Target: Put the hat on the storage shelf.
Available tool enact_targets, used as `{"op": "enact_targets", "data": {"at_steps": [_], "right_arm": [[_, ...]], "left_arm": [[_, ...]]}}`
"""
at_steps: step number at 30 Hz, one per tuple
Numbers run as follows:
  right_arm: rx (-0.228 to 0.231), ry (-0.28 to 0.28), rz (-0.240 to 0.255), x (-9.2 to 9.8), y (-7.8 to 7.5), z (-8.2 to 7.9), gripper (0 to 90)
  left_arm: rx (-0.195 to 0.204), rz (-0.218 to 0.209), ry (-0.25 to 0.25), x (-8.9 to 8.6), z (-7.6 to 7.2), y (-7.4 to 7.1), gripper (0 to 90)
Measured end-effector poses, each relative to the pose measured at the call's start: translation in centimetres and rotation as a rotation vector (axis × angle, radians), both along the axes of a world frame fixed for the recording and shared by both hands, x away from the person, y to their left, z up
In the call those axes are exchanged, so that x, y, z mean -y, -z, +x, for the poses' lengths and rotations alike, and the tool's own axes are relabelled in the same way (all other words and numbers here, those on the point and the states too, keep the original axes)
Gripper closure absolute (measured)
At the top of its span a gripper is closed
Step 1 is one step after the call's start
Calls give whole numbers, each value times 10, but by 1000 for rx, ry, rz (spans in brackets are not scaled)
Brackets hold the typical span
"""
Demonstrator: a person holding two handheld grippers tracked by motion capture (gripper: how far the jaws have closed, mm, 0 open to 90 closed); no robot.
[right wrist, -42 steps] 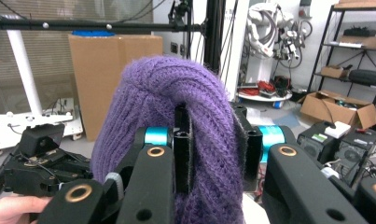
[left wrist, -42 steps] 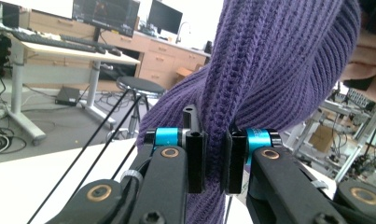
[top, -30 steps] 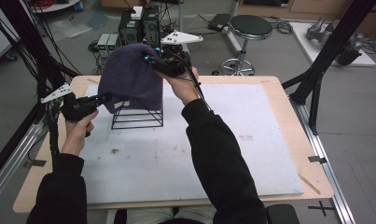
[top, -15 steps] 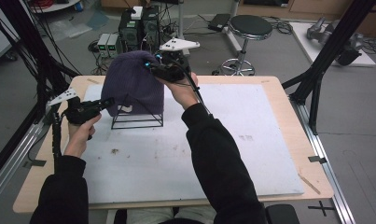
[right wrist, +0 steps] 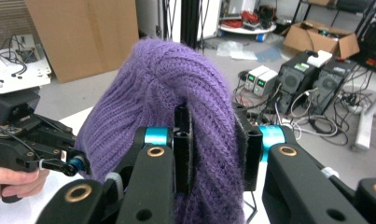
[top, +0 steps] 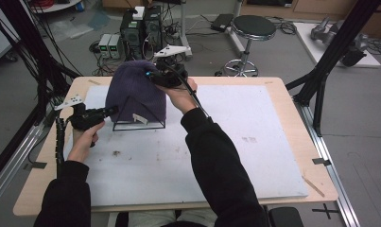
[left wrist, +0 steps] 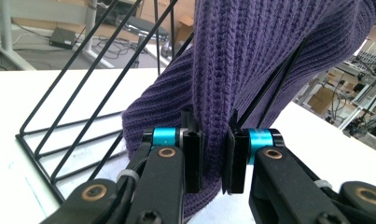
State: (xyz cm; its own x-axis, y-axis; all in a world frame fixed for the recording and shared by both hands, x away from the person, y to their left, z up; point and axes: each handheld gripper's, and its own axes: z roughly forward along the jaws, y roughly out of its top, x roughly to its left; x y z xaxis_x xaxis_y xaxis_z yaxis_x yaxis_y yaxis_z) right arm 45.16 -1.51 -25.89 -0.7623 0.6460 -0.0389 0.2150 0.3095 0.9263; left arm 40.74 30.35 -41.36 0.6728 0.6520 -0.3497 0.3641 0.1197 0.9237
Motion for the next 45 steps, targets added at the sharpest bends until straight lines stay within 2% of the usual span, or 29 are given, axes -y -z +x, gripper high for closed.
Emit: {"op": "enact_targets", "data": {"at_steps": [3,6,7,10,13,17,22,23,26,27,29,31,34,40,45], "right_arm": [[-2,-3,-7,0,5,0,732],[18,-17,-5,0,15,0,720],[6,-21,-11,-1,18,1,716],[16,-31,-16,-4,26,1,712],[12,-34,-25,-7,31,1,711],[18,-30,-26,-7,32,1,705],[22,-24,-25,-6,31,0,678],[22,-26,-26,-6,30,1,647],[5,-12,-29,-3,30,3,394],[0,0,-35,-1,30,4,341],[-14,8,-32,4,29,5,275],[-20,11,-20,9,27,7,195],[-16,21,-5,16,22,6,119],[-3,45,3,36,11,4,113],[23,96,6,59,5,-1,113]], "left_arm": [[-17,20,-3,-1,0,2,808],[-39,25,-15,-1,0,8,803],[-39,31,-25,-1,0,12,803],[-51,18,-46,-3,-3,21,802],[-50,16,-56,-4,-6,25,802],[-65,-5,-58,-5,-5,26,795],[-66,-7,-62,-5,-5,25,768],[-71,-16,-68,-5,-6,25,739],[-81,-25,-79,-6,-5,25,572],[-84,-26,-83,-6,-5,25,511],[-80,-36,-81,-5,-6,24,459],[-62,-32,-95,-4,-8,20,408],[-27,-54,-120,-4,-11,14,353],[12,-47,-186,-6,-19,1,263],[30,-9,-196,-3,-26,-6,224]]}}
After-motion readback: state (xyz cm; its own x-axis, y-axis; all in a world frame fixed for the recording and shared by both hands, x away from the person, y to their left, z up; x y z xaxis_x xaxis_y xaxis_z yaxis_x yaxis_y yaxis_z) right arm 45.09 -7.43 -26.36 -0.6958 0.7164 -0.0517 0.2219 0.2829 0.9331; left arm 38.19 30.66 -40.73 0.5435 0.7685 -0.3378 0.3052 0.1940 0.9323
